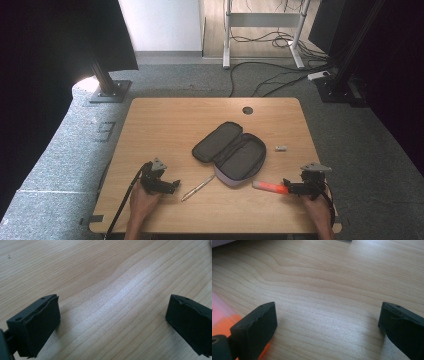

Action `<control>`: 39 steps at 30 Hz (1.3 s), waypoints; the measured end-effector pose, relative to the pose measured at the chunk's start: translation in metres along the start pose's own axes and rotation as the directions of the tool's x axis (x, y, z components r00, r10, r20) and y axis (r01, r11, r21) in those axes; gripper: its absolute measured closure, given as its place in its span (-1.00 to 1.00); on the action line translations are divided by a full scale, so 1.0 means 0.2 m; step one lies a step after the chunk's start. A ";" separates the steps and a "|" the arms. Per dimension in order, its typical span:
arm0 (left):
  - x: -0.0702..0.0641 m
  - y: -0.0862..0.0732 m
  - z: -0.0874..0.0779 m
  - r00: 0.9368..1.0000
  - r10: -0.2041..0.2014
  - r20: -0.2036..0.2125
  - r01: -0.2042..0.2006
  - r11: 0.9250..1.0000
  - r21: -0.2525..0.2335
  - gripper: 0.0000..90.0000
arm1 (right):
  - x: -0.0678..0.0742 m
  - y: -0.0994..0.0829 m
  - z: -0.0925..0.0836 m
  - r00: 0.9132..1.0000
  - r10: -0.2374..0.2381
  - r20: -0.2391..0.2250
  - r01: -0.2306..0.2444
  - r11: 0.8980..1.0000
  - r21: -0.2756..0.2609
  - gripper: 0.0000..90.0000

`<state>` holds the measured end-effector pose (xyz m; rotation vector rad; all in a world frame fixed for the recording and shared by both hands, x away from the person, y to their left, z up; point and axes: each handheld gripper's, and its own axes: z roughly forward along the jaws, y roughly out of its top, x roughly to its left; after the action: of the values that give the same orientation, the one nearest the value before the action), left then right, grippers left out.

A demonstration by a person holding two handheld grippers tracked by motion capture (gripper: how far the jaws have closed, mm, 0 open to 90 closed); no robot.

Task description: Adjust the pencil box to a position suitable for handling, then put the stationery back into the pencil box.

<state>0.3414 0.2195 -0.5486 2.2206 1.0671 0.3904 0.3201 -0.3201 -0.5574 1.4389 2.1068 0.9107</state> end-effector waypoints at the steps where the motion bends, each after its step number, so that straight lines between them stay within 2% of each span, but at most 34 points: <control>1: 0.00 0.00 0.00 1.000 0.000 0.000 0.000 1.000 0.000 -1.00 | 0.00 0.00 0.00 1.000 0.000 0.000 0.000 1.000 0.000 -0.96; 9: 0.00 0.00 0.00 1.000 -0.001 -0.001 0.001 1.000 0.000 -1.00 | -0.01 0.01 0.00 1.000 -0.005 -0.010 0.005 1.000 0.004 -0.95; 15: 0.00 0.00 0.00 1.000 -0.001 0.000 0.001 1.000 -0.001 -1.00 | -0.02 0.03 -0.01 0.999 0.004 -0.041 -0.004 1.000 0.002 -0.94; 22: 0.00 0.00 0.00 1.000 -0.003 -0.001 0.003 1.000 -0.001 -1.00 | -0.03 0.08 -0.02 0.998 -0.019 -0.052 0.018 1.000 -0.015 -0.93; 24: 0.00 0.00 0.00 1.000 -0.003 -0.001 0.003 1.000 -0.001 -1.00 | -0.03 0.10 -0.02 0.997 -0.029 -0.068 0.029 1.000 -0.012 -0.94; 28: 0.00 0.00 0.00 1.000 -0.003 -0.001 0.003 1.000 -0.001 -1.00 | -0.03 0.12 0.00 0.996 -0.042 -0.073 0.041 0.999 -0.007 -0.94; 39: 0.00 0.00 0.00 1.000 -0.003 -0.001 0.003 1.000 -0.001 -1.00 | -0.05 0.18 0.01 0.996 -0.050 -0.068 0.049 0.999 -0.015 -0.74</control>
<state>0.3417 0.2195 -0.5486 2.2182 1.0705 0.3911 0.3485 -0.3201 -0.5337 1.3611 2.1719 0.9662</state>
